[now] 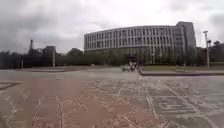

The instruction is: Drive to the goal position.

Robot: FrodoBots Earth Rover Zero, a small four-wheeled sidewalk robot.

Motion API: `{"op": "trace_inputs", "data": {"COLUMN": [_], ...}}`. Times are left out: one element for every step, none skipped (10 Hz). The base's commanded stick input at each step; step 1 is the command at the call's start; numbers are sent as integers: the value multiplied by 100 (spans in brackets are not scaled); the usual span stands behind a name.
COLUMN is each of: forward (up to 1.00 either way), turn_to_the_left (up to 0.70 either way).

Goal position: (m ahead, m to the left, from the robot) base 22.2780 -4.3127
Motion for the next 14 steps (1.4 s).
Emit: {"op": "trace_inputs", "data": {"forward": [70,70,70,70,70,70,70,70,70,70,70,70,70,70], "turn_to_the_left": [0,0,0,0,0,0,0,0,0,0,0,0,0,0]}}
